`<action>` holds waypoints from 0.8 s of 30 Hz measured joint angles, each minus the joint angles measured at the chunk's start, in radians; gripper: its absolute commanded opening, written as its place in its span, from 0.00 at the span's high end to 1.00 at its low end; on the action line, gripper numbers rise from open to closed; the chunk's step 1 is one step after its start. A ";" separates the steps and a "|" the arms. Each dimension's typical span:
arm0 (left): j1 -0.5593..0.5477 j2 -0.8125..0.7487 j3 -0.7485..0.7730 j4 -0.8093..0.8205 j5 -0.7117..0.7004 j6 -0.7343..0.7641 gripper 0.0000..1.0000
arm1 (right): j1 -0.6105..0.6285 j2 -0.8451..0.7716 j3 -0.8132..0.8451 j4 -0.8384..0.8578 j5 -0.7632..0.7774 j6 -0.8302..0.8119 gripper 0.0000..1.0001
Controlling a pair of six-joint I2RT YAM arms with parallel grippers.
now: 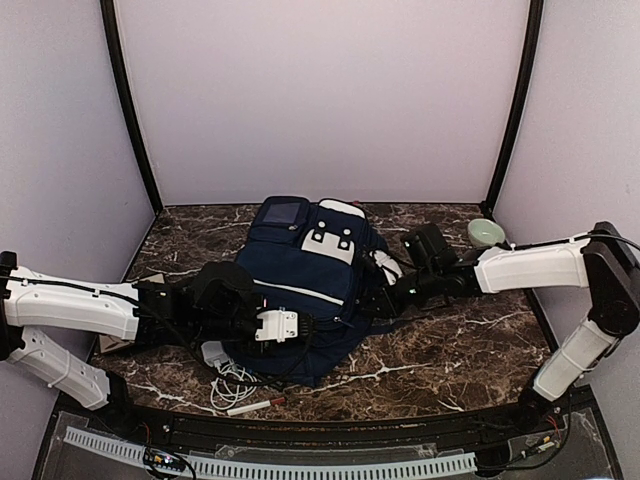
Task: Pack the student bag
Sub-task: Pick up the second largest pocket of the bag from the student bag, then zip the student bag into the second largest pocket of the bag.
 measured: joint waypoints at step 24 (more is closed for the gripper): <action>-0.010 -0.001 0.000 0.022 -0.001 0.008 1.00 | -0.040 0.036 0.125 -0.103 0.184 0.003 1.00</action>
